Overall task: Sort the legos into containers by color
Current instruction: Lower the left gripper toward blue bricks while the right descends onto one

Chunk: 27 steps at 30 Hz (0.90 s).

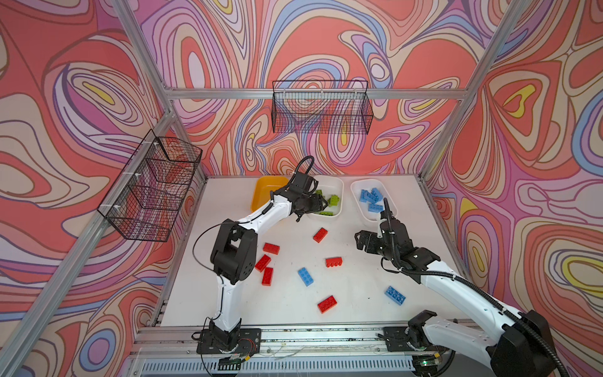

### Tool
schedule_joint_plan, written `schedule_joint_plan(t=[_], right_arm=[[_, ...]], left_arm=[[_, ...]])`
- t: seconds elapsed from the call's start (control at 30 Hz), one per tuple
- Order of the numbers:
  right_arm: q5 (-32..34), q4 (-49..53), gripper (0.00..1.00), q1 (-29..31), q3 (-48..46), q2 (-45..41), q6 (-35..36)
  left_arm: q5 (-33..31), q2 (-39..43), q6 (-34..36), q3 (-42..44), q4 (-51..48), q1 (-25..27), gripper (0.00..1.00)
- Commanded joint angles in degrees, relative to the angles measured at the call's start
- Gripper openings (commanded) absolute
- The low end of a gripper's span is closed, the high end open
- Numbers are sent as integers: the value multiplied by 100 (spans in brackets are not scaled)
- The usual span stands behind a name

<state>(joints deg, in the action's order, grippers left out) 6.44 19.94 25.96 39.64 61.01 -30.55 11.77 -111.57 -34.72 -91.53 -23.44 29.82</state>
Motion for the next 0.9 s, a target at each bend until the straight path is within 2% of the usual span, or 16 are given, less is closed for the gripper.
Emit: schedule_joint_plan(t=[0.0,0.17,0.4,0.63,0.8,0.87], right_arm=[[399,727,98,24,-143,-285,-367],[1046,1740,98,19,-302,-737,-1147],[1178,2730,98,24,-696,-987,-2540],[1011,3236,98,22,-927,-1141,-3446],[844,3499,98,25,-1020,-1423,-3805],[858,3608,98,24,-994,-1493,-3914]], left_arm=[[-248,868,-129,1043,420,118,73],[-758,1988,-272,2651,609,452,78],[-1111,2818,-483,4074,788,910,81],[-1176,3365,-482,4776,1153,929,84],[-1219,3697,-371,4998,1158,936,90],[-1256,3795,-289,5047,1125,938,96]])
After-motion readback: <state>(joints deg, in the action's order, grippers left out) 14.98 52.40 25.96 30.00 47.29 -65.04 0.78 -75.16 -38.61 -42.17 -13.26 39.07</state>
